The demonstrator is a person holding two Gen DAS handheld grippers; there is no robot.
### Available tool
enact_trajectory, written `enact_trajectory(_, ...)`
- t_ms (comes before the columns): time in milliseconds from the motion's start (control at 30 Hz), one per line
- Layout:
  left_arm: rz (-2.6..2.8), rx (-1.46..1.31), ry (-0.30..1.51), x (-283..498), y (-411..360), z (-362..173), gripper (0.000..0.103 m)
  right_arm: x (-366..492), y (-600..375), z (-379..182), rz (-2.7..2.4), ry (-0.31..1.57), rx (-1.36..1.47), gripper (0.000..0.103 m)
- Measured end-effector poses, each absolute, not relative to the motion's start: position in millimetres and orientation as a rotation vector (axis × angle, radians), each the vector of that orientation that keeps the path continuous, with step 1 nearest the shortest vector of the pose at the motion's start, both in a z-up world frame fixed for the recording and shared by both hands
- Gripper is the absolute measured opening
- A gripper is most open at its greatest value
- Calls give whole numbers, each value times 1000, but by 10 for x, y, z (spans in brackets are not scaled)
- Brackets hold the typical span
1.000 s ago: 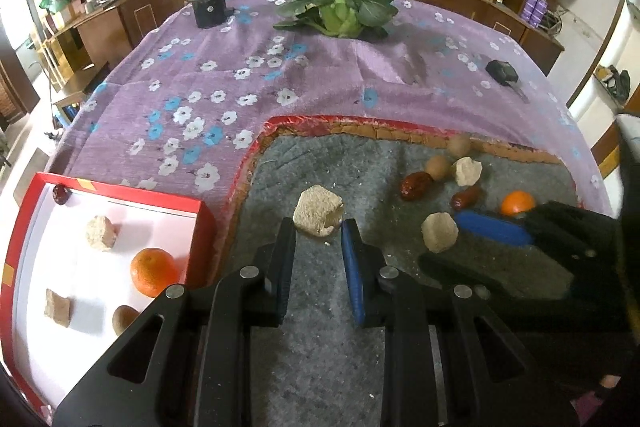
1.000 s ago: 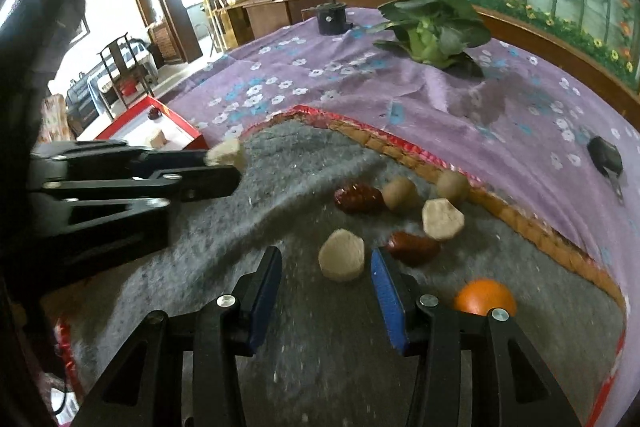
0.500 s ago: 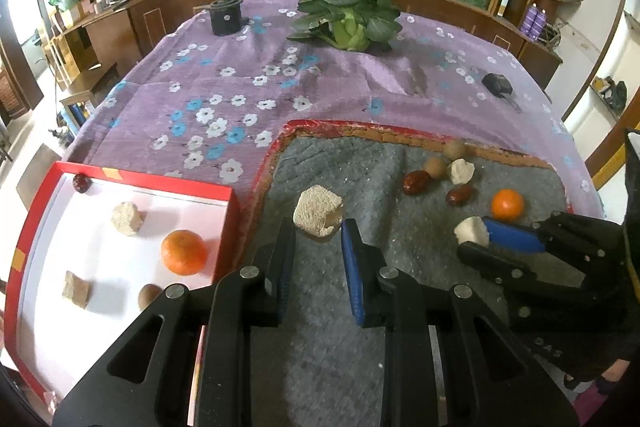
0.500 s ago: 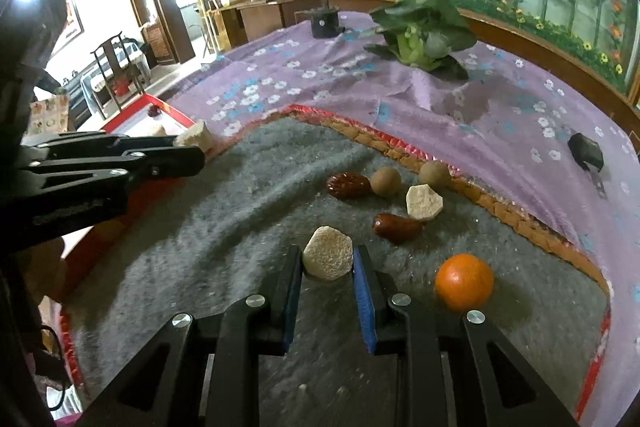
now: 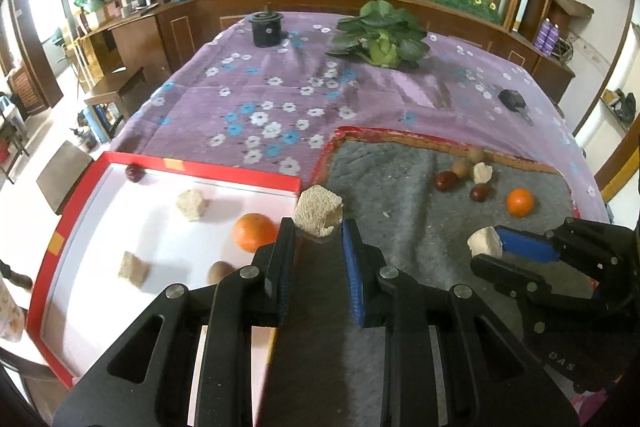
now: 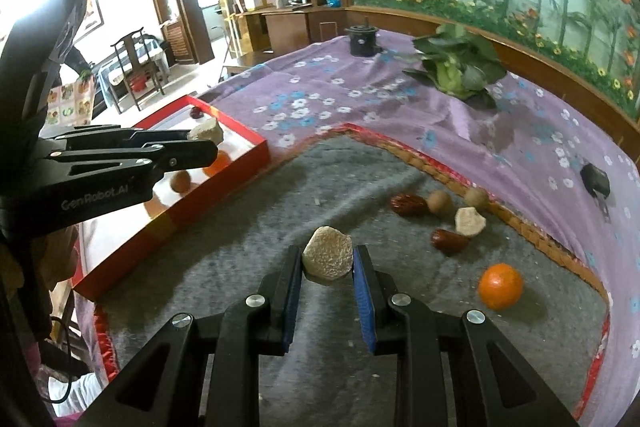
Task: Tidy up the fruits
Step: 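Carry both porous chunks into the white tray and open both grippers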
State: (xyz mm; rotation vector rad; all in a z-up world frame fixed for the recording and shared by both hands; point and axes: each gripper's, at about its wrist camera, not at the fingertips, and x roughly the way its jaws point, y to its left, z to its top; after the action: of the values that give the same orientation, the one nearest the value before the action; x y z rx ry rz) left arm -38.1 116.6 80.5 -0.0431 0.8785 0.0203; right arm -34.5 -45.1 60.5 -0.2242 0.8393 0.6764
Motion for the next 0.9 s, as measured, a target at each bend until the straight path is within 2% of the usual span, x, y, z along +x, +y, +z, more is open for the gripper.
enact_trajectory(367, 99, -66, 857, -556, 1642, 888, 23, -471, -73, 707, 745, 814, -262, 25)
enact_trajectory(900, 147, -90, 898, -640, 2150, 710, 23, -542, 630, 670, 901, 849, -273, 25)
